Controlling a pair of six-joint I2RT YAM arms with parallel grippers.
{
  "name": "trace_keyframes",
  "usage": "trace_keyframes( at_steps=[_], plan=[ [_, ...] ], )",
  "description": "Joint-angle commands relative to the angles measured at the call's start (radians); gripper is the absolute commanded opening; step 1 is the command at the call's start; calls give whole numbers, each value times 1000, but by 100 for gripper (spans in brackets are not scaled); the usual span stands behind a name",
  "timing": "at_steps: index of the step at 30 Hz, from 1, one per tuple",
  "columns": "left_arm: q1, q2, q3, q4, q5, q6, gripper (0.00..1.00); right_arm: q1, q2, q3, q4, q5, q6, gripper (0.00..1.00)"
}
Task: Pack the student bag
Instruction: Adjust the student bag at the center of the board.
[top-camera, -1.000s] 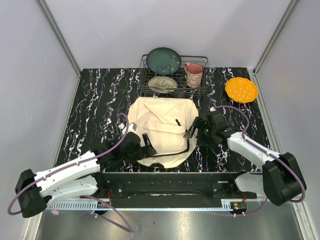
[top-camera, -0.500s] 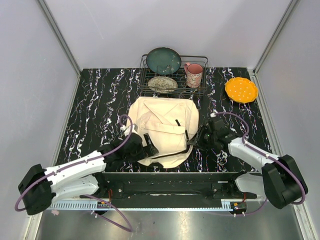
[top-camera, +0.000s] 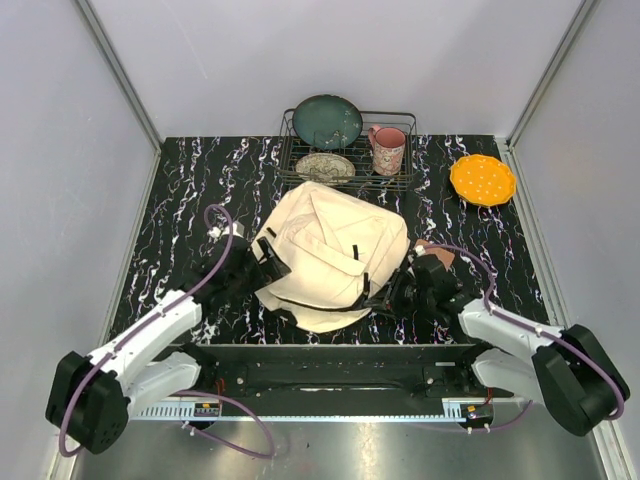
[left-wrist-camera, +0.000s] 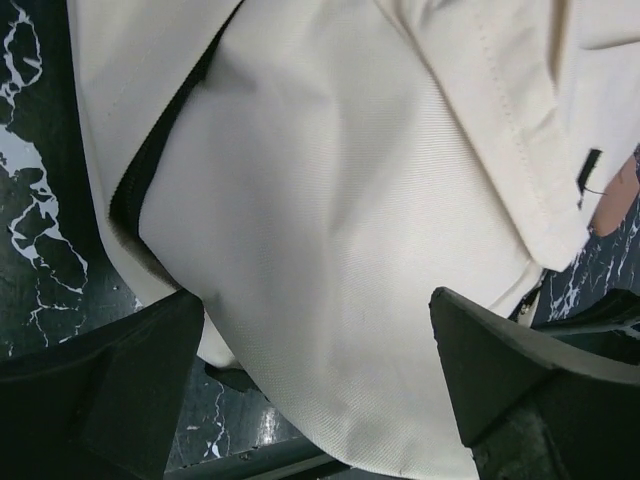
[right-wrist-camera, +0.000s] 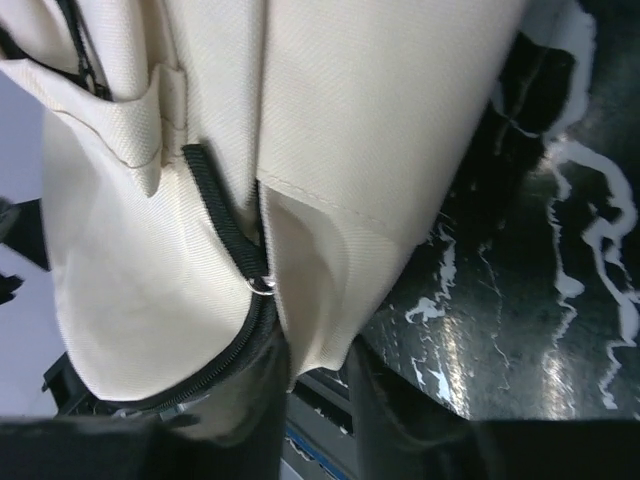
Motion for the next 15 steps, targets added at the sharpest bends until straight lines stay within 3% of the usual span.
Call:
trace_keyframes(
  at_steps=[1, 4, 8, 12, 15],
  plan=[
    [6, -62, 88, -82, 17, 95, 99, 9, -80, 51, -147, 35, -46, 41],
    [4, -236, 111, -180, -3, 114, 99, 9, -208, 85, -288, 147, -52, 58],
    [3, -349, 189, -266, -47, 158, 99, 8, -375, 117, -396, 276, -40, 62],
    [-20, -308, 313, -275, -12, 212, 99, 8, -399, 139, -439, 389, -28, 70],
    [-124, -198, 385, -206, -12, 230, 99, 5, -333, 176, -451, 423, -25, 71]
  ],
)
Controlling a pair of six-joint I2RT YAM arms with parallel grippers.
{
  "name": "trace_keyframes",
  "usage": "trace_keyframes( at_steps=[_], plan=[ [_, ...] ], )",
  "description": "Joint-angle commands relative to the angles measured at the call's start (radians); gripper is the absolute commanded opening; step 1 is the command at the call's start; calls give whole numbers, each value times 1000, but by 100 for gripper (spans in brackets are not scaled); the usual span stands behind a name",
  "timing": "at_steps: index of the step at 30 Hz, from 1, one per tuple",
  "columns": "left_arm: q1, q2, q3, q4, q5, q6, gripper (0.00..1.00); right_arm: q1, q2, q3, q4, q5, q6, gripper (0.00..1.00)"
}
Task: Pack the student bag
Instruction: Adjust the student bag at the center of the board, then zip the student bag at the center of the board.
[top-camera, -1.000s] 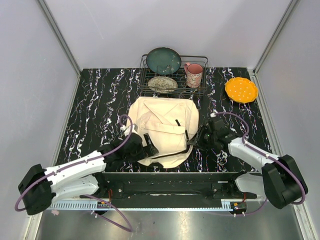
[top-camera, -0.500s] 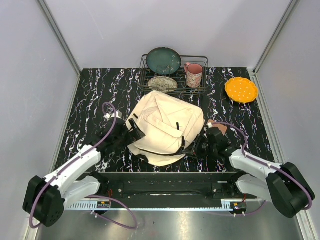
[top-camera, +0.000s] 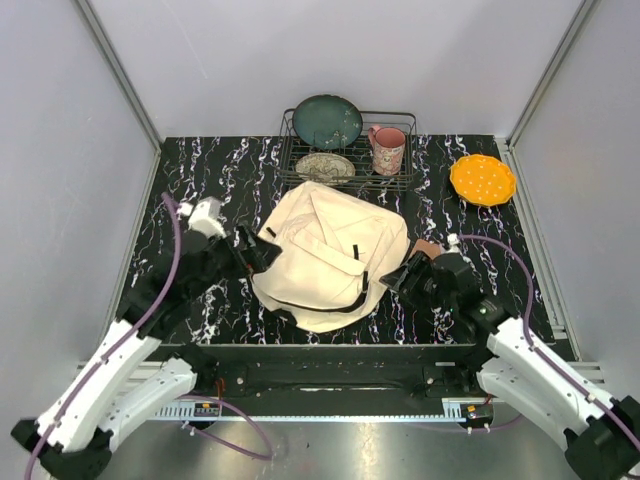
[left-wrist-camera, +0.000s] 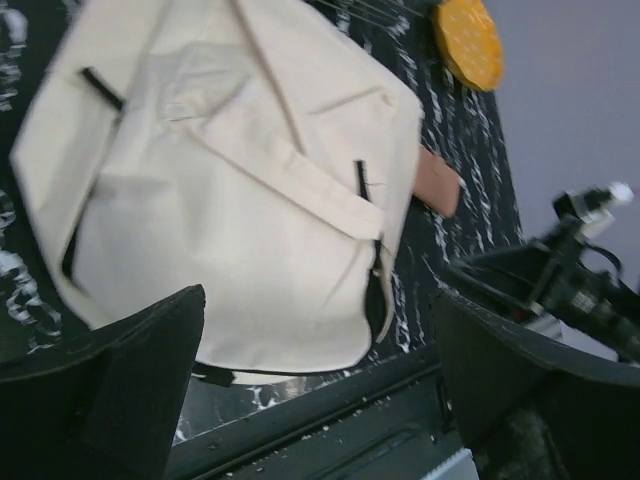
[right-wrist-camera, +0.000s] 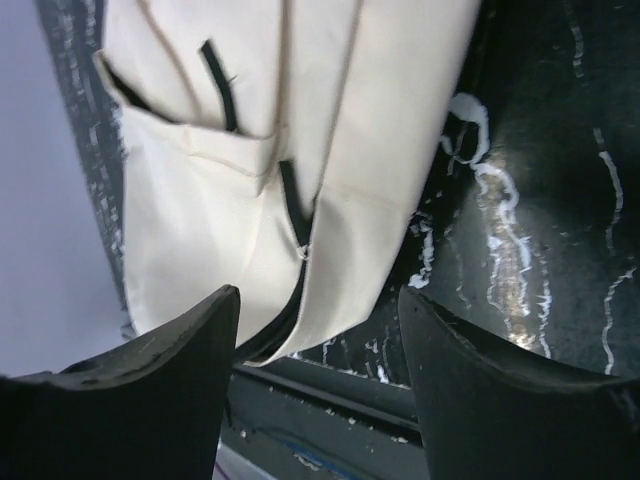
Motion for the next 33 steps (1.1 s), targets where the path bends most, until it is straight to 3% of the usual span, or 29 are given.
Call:
trace_keyframes(
  at_steps=[1, 4, 7, 13, 19, 26, 33],
  plan=[
    [-175, 157, 118, 64, -10, 60, 99, 1, 87, 78, -71, 130, 5, 71],
    [-379, 366, 266, 86, -109, 80, 99, -14, 154, 112, -100, 177, 63, 71],
    [-447, 596, 385, 66, -142, 83, 98, -22, 186, 129, -100, 174, 86, 71],
    [-487, 776, 443, 103, -110, 77, 91, -54, 142, 128, -216, 225, 175, 71],
    [-500, 903, 474, 158, -82, 53, 87, -62, -36, 124, -351, 312, 243, 69],
    [-517, 1034, 569, 109, -83, 42, 78, -65, -194, 151, -448, 384, 260, 67],
    [-523, 1123, 626, 48, -106, 17, 66, -64, -179, 181, -459, 369, 229, 67]
  ],
)
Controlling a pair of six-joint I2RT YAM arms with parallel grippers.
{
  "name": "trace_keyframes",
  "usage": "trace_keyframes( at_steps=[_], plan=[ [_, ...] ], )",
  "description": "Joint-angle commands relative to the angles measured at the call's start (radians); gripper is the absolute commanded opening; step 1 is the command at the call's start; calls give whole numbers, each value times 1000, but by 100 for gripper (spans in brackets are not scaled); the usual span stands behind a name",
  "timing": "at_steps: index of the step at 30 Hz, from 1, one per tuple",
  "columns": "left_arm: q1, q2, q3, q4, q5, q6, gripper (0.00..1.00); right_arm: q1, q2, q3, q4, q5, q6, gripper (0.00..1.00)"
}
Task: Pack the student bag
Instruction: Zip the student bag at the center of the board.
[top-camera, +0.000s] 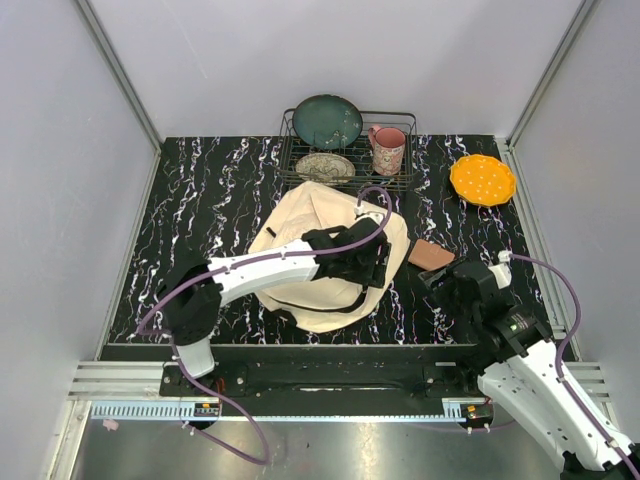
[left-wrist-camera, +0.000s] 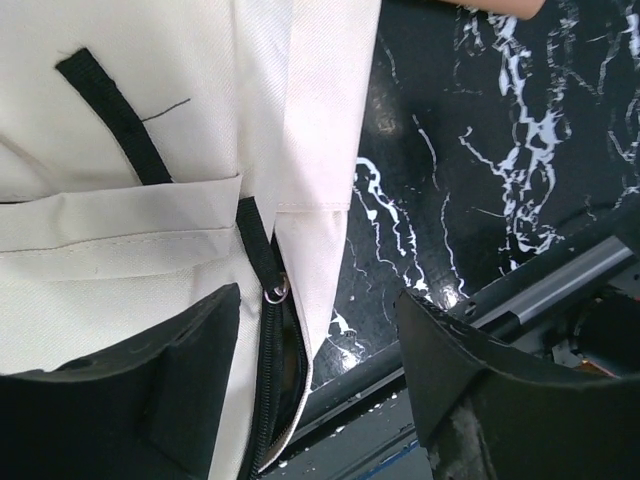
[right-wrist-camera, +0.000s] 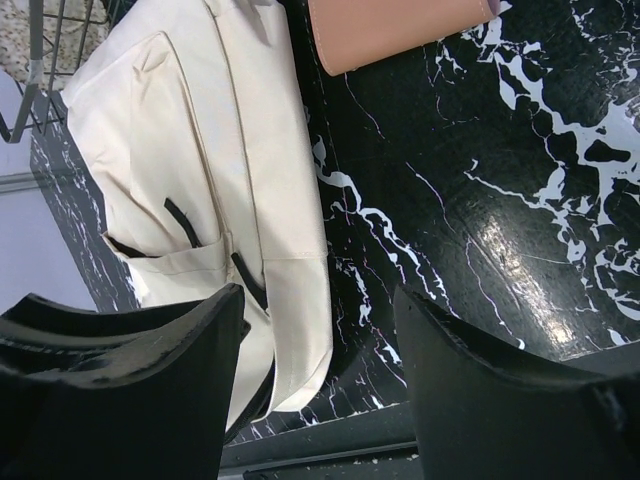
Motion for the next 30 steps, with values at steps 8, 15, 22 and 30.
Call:
trace_keyframes(
  at_steps=[8, 15, 22, 30],
  plan=[
    [-14, 116, 130, -82, -82, -65, 59, -4, -9, 60, -21, 13, -18, 67],
    [-14, 164, 151, -114, -127, -89, 53, -4, -32, 50, -27, 2, -18, 66],
    [-13, 177, 165, -137, -201, -112, 56, -3, -29, 54, -24, -1, -24, 66],
    [-13, 216, 202, -186, -260, -100, 52, -3, -32, 45, -16, -12, -27, 66]
  ],
)
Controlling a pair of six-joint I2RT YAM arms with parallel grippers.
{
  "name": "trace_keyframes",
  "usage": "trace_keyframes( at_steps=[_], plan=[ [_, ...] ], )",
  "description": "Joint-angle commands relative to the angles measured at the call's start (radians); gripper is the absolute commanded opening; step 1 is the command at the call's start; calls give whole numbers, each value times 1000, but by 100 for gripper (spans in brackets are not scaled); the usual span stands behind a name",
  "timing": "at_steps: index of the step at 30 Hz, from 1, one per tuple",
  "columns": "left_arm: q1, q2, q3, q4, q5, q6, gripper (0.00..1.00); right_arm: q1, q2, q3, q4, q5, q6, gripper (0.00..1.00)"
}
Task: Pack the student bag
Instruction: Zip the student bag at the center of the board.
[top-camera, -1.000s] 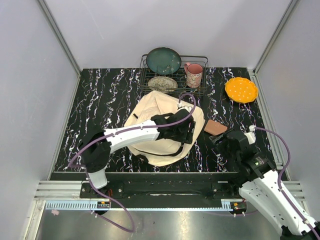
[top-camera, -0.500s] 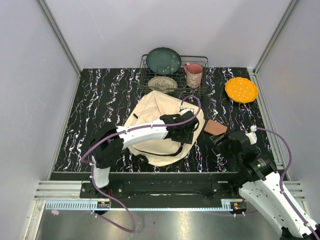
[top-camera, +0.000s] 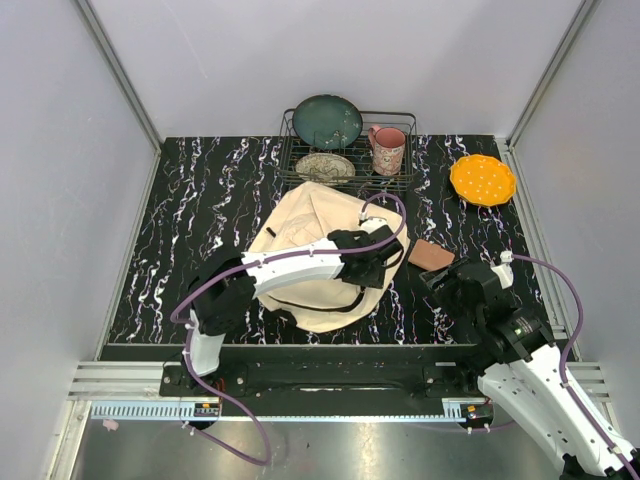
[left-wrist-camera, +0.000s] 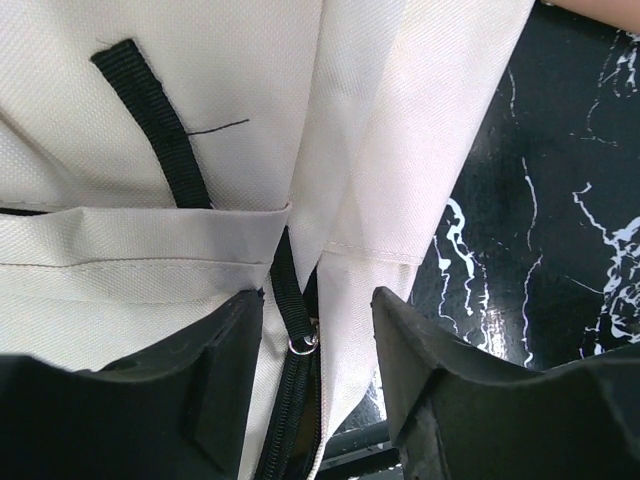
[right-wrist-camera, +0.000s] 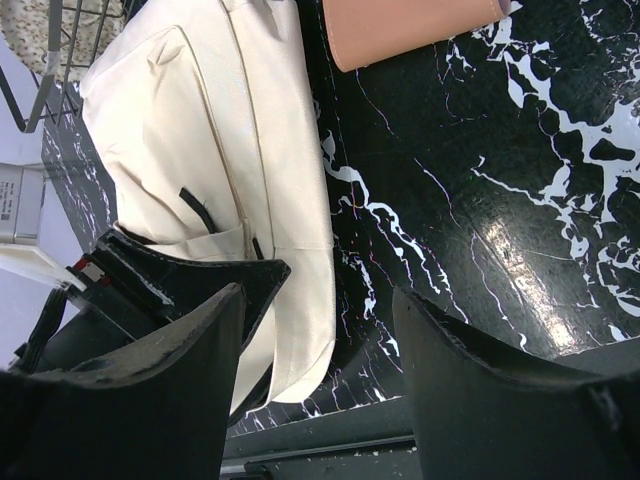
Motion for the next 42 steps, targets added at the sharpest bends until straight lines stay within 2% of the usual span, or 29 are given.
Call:
trace_keyframes(
  at_steps=[1, 2, 3, 6, 7, 11, 16, 23, 30, 36, 42],
  plan=[
    [7, 24, 51, -21, -98, 5, 51, -3, -5, 26, 12, -8, -12, 66],
    [7, 26, 49, -21, -96, 4, 50, -3, -5, 27, 14, -9, -13, 66],
    [7, 29, 51, -19, -98, 4, 42, -4, -4, 26, 14, -9, -15, 66],
    [9, 40, 49, -21, -95, 2, 38, -4, -5, 24, 14, -11, -16, 66],
    [7, 43, 48, -21, -96, 2, 31, -3, -7, 24, 14, -11, -16, 66],
    [7, 41, 42, -19, -102, -3, 24, -3, -10, 21, 14, -14, -18, 66],
    [7, 27, 32, -22, -128, -6, 0, -4, -10, 15, 18, -21, -21, 66],
    [6, -22, 11, 1, -159, -3, 0, -4, 10, -1, 46, -46, -24, 66],
    [-4, -186, -104, 102, -193, -10, 0, -3, 58, -28, 130, -93, -53, 68],
    [-16, -319, -250, 208, -202, -13, 0, -6, 250, -11, 199, -106, -62, 71],
    [-36, -370, -308, 229, -219, -26, 0, -4, 447, -10, 397, -215, -59, 73]
  ],
)
